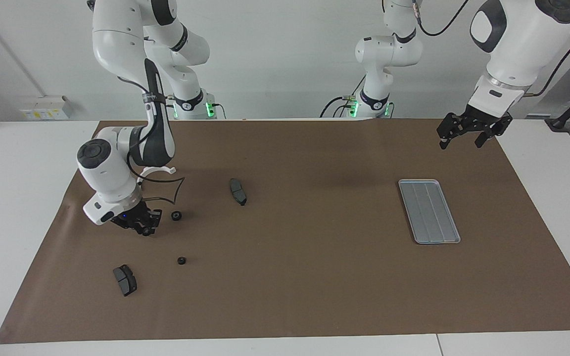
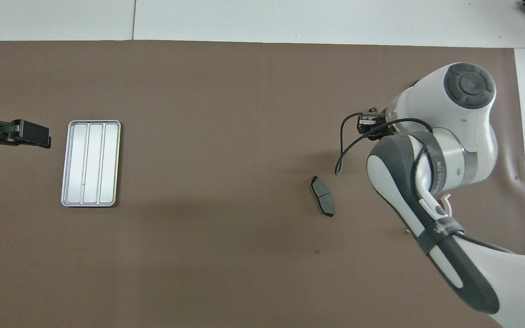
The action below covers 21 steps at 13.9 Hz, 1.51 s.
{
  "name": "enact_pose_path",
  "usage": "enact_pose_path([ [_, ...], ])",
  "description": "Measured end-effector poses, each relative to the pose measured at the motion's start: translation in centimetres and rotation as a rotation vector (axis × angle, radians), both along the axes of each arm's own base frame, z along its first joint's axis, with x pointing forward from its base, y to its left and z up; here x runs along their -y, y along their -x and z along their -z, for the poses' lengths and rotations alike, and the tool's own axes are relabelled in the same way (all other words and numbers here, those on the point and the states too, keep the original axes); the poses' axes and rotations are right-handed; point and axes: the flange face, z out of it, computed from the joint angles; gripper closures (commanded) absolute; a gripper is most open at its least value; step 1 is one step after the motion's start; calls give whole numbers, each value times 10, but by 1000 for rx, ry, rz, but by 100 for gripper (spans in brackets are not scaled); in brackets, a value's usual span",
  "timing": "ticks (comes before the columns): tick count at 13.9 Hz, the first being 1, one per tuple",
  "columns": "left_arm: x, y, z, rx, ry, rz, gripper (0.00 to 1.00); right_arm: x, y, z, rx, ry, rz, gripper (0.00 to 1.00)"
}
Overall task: Pick bearing gear from pile to tray
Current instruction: 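Carry the bearing to the table center and release it with the right gripper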
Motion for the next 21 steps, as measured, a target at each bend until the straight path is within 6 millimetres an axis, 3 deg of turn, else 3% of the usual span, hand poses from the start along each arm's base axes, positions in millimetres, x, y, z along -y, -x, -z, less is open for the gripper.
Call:
enact_pose_path([
  [5, 0, 0, 0, 0, 0, 0, 0, -121, 29, 11, 53, -55, 109, 100],
  [9, 0, 0, 0, 0, 0, 0, 0, -186, 50, 38, 76, -100, 188, 100],
  [12, 0, 0, 0, 0, 0, 0, 0, -241, 70, 72, 91, -147, 247, 100],
  [14, 0, 0, 0, 0, 0, 0, 0, -267, 82, 92, 85, -156, 258, 100],
  [15, 0, 0, 0, -1, 0, 0, 0, -273, 84, 98, 80, -154, 258, 76],
  [16, 0, 1, 1, -5, 0, 0, 0, -273, 84, 100, 78, -152, 258, 3],
  [21, 3, 2, 2, -18, -1, 6, 0, -269, 81, 100, 84, -147, 261, 0],
])
